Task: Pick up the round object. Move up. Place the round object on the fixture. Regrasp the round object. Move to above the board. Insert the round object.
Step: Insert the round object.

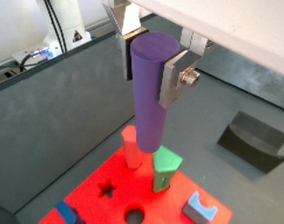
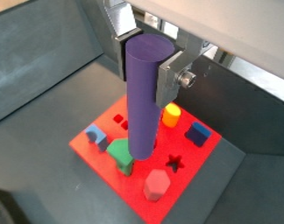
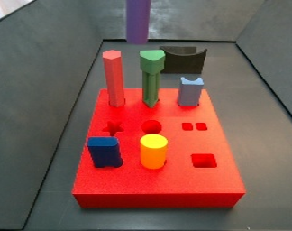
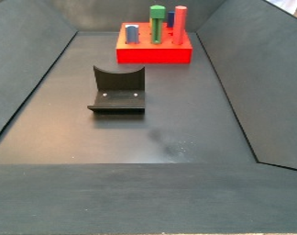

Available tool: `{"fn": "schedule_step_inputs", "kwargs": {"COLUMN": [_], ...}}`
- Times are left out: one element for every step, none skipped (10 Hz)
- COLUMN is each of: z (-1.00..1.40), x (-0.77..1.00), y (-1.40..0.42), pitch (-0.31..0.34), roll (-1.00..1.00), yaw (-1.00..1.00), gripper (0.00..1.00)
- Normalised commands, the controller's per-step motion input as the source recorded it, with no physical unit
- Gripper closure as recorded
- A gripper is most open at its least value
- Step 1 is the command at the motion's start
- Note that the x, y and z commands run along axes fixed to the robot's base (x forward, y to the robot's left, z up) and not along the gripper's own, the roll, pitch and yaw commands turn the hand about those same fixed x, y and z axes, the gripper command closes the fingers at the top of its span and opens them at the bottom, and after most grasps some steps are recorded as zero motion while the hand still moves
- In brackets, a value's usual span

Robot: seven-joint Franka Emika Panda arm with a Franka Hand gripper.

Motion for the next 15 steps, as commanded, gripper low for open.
{"fn": "schedule_step_inputs", "kwargs": {"z": [-0.03,-0.22,-0.49,-0.73,-0.82,-0.81,-0.73,-0.57,-0.54,-0.61,-0.49,-0.33,-0.27,-0.23,-0.19], "x": [0.27,0.35,0.0,0.0,0.04,0.21,0.16,0.06,0.01,0.0,0.0,0.0,0.0,0.01,0.01], "y": [-0.56,-0.51,-0.3,-0.1,0.0,0.0,-0.03,-0.12,-0.09,-0.07,-0.05,-0.03,-0.04,-0.04,-0.02], "pitch": [0.049,0.034,-0.129,-0.144,-0.089,-0.046,-0.104,-0.171,-0.179,-0.18,-0.141,-0.091,-0.094,-0.083,-0.027], "roll": [0.1,0.08,0.0,-0.08,-0.11,-0.13,-0.17,-0.24,-0.25,-0.16,-0.08,-0.07,-0.07,-0.06,0.0], "yaw": [0.0,0.0,-0.03,-0.12,-0.15,-0.15,-0.14,-0.15,-0.11,-0.07,-0.03,-0.01,-0.02,-0.04,-0.02], "gripper": [1.0,1.0,1.0,1.0,1.0,1.0,1.0,1.0,1.0,1.0,1.0,1.0,1.0,1.0,1.0]}}
